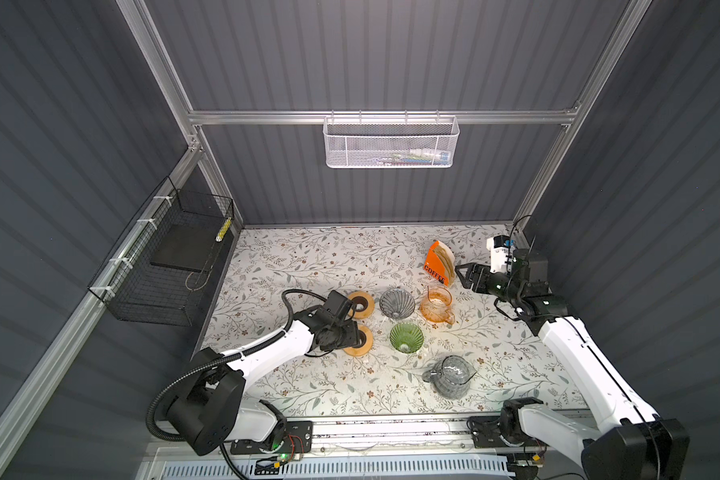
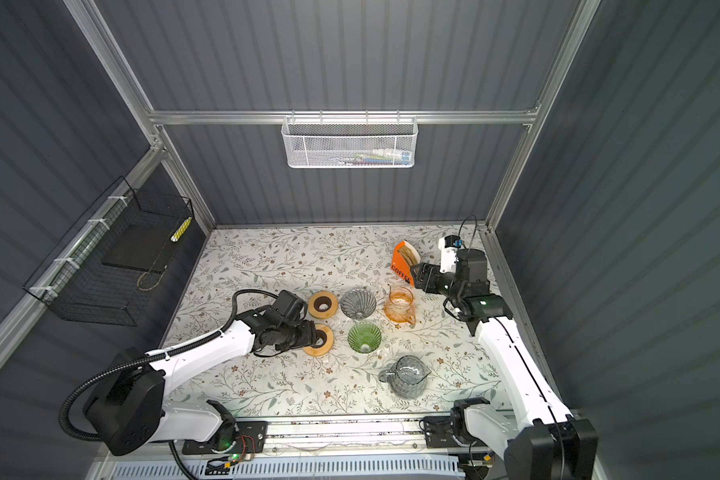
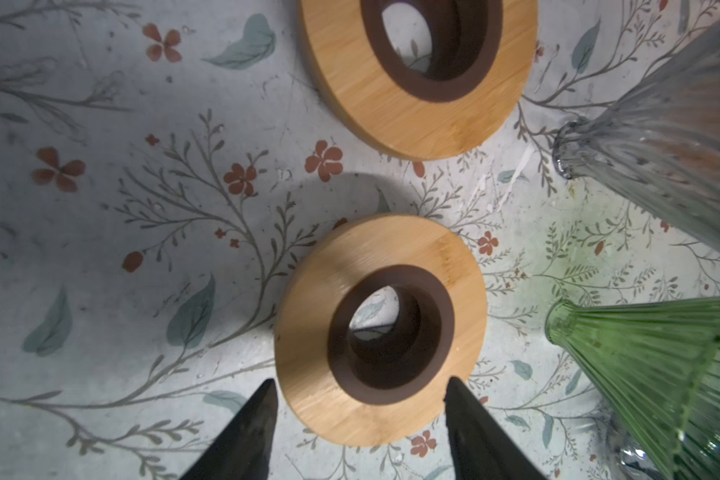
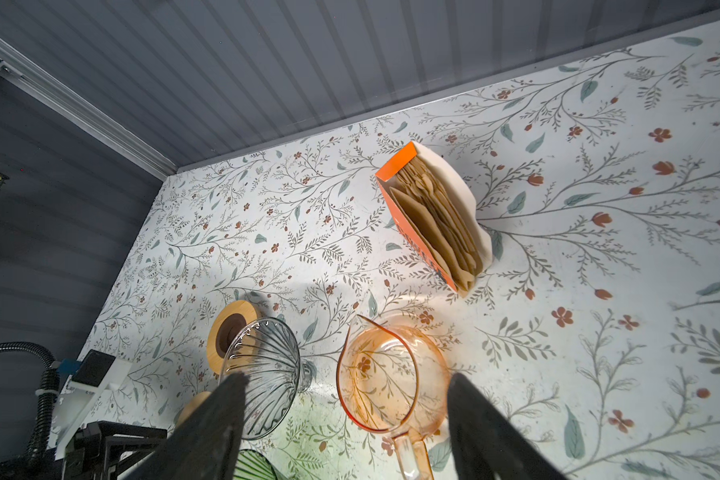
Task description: Place the coffee filter in the dripper
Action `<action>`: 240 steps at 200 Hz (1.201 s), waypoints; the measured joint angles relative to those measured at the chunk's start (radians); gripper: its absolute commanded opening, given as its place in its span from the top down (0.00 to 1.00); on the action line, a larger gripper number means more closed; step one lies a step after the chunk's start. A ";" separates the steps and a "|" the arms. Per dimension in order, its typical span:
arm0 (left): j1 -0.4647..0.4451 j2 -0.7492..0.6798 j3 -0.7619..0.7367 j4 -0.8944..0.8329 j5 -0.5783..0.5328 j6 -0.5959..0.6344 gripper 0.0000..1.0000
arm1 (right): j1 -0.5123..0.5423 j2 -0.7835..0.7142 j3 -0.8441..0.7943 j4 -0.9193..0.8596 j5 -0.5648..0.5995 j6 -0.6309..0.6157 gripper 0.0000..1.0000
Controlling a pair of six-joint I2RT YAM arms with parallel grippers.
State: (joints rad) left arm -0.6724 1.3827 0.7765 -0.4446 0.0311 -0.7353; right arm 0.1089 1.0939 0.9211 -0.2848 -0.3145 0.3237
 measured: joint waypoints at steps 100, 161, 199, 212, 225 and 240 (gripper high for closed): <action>0.007 0.045 0.001 -0.045 -0.005 0.001 0.41 | 0.000 0.010 0.000 0.008 -0.031 0.001 0.24; 0.007 0.079 0.003 -0.032 -0.005 -0.001 0.42 | 0.000 0.009 0.000 0.008 -0.034 0.001 0.24; 0.007 0.115 0.011 -0.019 -0.004 -0.002 0.45 | 0.000 0.009 -0.004 0.009 -0.036 0.002 0.24; 0.007 0.126 0.013 -0.016 -0.004 -0.002 0.45 | 0.000 0.009 -0.010 0.011 -0.040 0.004 0.24; 0.007 0.135 0.017 -0.012 -0.005 -0.002 0.45 | 0.000 0.009 -0.020 0.015 -0.045 0.008 0.24; 0.007 0.142 0.025 -0.009 -0.005 -0.002 0.45 | 0.000 0.006 -0.035 0.018 -0.050 0.011 0.24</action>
State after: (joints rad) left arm -0.6655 1.5242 0.8013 -0.4538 0.0265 -0.7368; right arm 0.1089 1.1004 0.8864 -0.2668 -0.3641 0.3351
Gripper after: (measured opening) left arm 0.548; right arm 0.757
